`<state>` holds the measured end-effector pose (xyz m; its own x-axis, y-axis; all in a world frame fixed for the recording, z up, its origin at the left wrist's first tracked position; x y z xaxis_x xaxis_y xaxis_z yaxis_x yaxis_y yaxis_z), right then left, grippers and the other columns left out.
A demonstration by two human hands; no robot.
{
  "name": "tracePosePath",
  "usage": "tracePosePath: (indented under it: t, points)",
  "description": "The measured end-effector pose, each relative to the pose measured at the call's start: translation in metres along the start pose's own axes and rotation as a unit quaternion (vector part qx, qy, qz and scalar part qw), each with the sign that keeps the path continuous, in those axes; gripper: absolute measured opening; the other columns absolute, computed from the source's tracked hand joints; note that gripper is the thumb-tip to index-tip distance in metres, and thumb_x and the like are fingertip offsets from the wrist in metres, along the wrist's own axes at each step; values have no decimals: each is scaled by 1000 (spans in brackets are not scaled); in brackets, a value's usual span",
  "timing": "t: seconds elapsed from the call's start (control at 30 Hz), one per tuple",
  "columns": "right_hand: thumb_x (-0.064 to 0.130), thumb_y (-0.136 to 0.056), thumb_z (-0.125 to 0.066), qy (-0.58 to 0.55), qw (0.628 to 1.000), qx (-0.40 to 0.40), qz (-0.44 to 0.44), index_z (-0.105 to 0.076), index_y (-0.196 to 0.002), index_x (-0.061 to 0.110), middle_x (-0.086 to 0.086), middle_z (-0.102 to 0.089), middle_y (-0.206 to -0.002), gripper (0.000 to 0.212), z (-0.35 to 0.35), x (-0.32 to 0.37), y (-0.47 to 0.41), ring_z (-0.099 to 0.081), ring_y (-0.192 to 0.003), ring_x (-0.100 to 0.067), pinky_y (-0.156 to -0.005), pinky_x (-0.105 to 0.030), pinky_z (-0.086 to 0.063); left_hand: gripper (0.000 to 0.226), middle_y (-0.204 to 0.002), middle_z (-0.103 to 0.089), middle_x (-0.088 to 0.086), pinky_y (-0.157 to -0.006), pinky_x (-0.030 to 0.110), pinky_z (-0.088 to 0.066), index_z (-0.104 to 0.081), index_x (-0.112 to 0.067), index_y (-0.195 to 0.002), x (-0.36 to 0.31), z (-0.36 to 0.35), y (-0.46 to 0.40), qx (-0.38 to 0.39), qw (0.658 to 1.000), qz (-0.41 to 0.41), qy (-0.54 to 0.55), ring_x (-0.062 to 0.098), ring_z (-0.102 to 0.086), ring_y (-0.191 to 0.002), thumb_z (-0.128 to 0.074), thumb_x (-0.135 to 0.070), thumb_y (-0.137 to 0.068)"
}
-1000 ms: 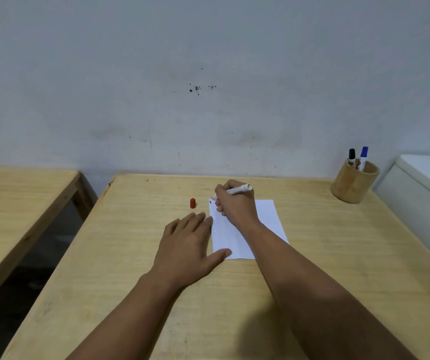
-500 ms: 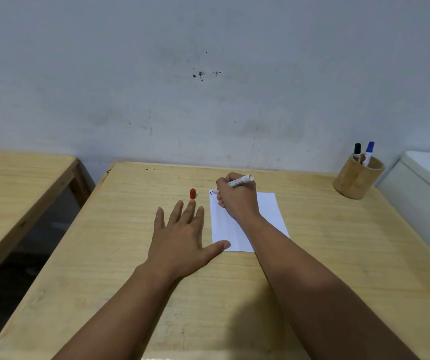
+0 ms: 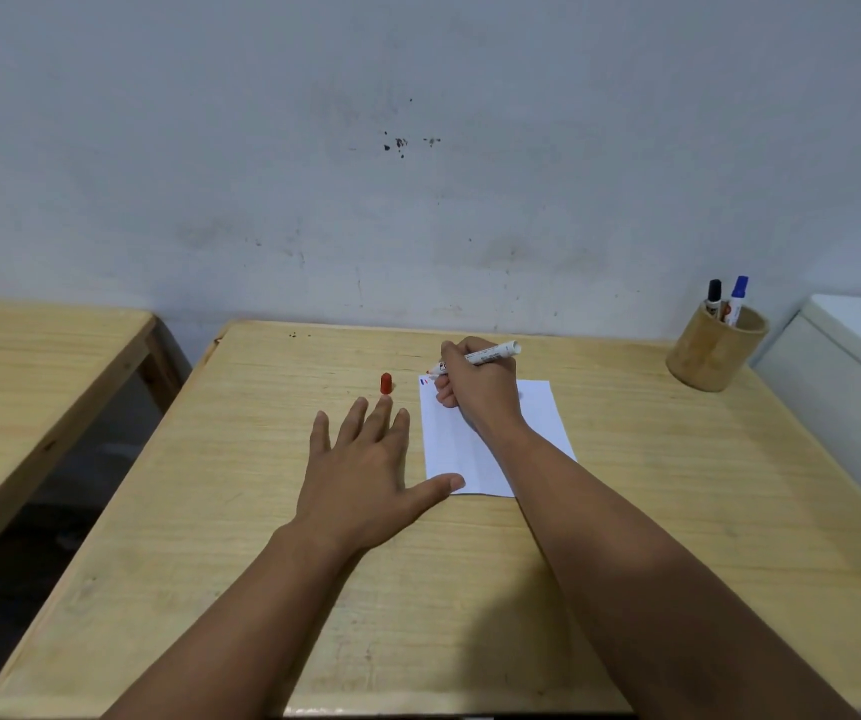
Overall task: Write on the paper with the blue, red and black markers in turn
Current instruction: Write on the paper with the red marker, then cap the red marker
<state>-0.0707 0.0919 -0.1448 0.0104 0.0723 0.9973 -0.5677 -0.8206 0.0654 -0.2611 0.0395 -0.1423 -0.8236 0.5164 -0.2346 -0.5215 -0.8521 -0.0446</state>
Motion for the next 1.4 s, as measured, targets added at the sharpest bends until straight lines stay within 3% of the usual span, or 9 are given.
tracePosePath:
  t: [0.23,0.4,0.5,0.6,0.83,1.07,1.13,1.23,1.4]
  points:
    - [44,-94,-81,-40,998,54,-18,-66,-86,5,-5,-67,-62,43,0,20,1,-54,-51,-18,-47,-25,-42,55,-141,-52,-11,-93,42,-51,-49,-34,-145,13,28,-29,-173,966,66,180,18,-54,-125,-54,-52,-93]
    - [42,-92,-84,-5,998,25,53,-67,-83,12,6,-67,-56,36,21,46,13,-49,-44,-10,-48,-22,-38,30,-124,-69,-5,-88,43,-54,-72,-28,-123,28,25,-65,-136,977,75,145,23,-64,-113,-60,-37,-97]
    - [15,-97,-79,-9,995,87,55,-75,-105,16,-11,-83,-90,10,34,58,22,-74,-68,-18,-60,-32,-56,20,-110,-76,-9,-81,36,-54,-76,-27,-111,32,23,-72,-150,969,98,173,20,-69,-104,-64,-34,-97]
    - [-3,-105,-53,-75,990,117,10,-71,-128,15,-19,-81,-119,34,48,71,31,-81,-89,-29,-71,-41,-65,20,-105,-79,-7,-86,36,-56,-76,-25,-112,33,30,-77,-136,941,138,276,19,-71,-100,-69,-28,-93]
    - [-8,-104,-39,-135,978,159,-2,-70,-132,19,-10,-82,-122,49,69,97,59,-83,-100,-31,-76,-48,-68,12,-87,-81,0,-84,32,-54,-76,-11,-103,-6,92,-81,-150,865,87,472,17,-70,-85,-72,-14,-92]
    - [30,-105,-67,32,989,60,132,-70,-97,18,-5,-72,-71,15,86,115,81,-66,-48,-18,-51,-25,-49,14,-90,-80,4,-67,28,-48,-76,-8,-105,-45,135,-69,-162,858,54,485,19,-69,-82,-73,-13,-92]
    - [16,-102,-69,61,985,77,139,-70,-101,22,-2,-77,-79,6,89,118,85,-73,-59,-18,-55,-28,-53,15,-91,-79,4,-65,27,-46,-76,-7,-106,-52,143,-64,-163,854,52,492,18,-68,-80,-72,-13,-93]
    - [-9,-104,-45,43,984,138,108,-70,-127,18,-5,-78,-109,44,92,128,94,-79,-87,-22,-64,-35,-64,15,-92,-79,3,-68,27,-48,-76,-9,-108,-60,155,-59,-161,839,59,516,15,-68,-79,-70,-15,-95]
    - [5,-109,-48,-87,985,119,93,-74,-109,11,-15,-70,-104,27,103,141,100,-74,-73,-28,-68,-48,-68,17,-94,-78,2,-72,29,-48,-76,-11,-112,-71,165,-55,-151,815,61,556,14,-69,-82,-68,-17,-98]
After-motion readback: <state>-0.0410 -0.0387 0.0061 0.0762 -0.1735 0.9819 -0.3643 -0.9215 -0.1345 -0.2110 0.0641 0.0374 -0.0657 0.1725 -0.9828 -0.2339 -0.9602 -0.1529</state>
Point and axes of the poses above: each hand's wrist, its own y-axis away from the middle knuckle, its own z-axis out of the back of the hand, x = y × z, the point moved 3 cm from there along -y, towards the middle knuckle
